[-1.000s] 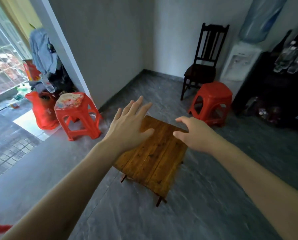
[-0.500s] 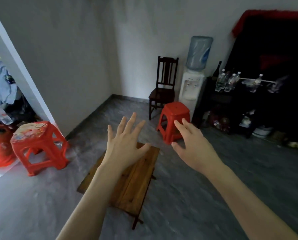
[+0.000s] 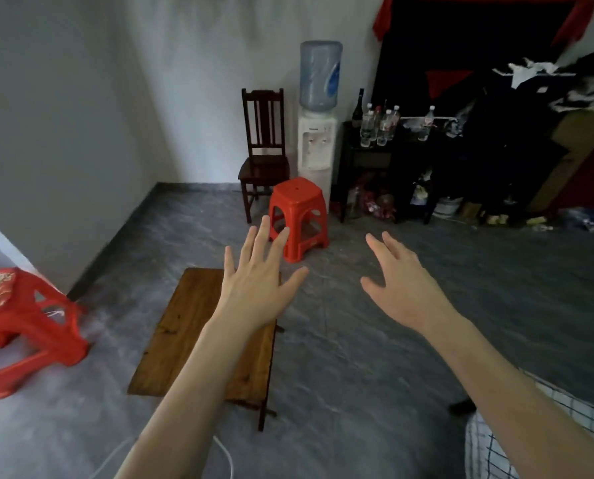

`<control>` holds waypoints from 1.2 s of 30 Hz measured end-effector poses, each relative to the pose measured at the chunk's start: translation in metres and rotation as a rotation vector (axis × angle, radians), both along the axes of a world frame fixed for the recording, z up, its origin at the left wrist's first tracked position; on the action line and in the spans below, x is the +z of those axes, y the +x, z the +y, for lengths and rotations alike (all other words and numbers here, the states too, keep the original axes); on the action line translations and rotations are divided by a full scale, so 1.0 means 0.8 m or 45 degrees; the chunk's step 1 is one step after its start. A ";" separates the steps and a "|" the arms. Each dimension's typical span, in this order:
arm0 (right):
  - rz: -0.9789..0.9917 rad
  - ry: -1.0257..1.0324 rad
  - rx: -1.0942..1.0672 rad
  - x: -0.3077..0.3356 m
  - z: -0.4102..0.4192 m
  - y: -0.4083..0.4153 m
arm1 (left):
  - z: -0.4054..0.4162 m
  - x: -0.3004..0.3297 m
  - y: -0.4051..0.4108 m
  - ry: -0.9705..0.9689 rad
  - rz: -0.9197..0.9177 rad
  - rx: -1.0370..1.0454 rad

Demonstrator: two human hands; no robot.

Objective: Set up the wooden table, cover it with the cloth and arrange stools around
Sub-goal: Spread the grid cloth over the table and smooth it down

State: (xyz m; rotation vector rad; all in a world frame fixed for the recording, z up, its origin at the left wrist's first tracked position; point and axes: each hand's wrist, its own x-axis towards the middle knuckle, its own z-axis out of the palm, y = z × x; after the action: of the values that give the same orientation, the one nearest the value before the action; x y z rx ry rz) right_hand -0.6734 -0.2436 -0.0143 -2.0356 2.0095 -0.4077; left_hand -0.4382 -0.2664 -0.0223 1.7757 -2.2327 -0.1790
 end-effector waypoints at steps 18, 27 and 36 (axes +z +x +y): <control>-0.062 0.120 -0.464 -0.060 0.158 -0.097 | 0.065 -0.041 -0.101 0.079 0.065 -0.501; -0.097 0.101 -0.554 -0.073 0.200 -0.181 | 0.079 -0.052 -0.194 0.125 0.026 -0.606; -0.057 0.156 -0.685 -0.088 0.265 -0.336 | 0.122 -0.073 -0.372 0.173 0.005 -0.747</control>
State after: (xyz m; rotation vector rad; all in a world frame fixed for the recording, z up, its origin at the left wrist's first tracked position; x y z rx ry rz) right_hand -0.9419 -0.0313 -0.0849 -1.3809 2.4687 -0.4093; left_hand -0.7362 -0.1685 -0.0806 1.1185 -2.7313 -0.4576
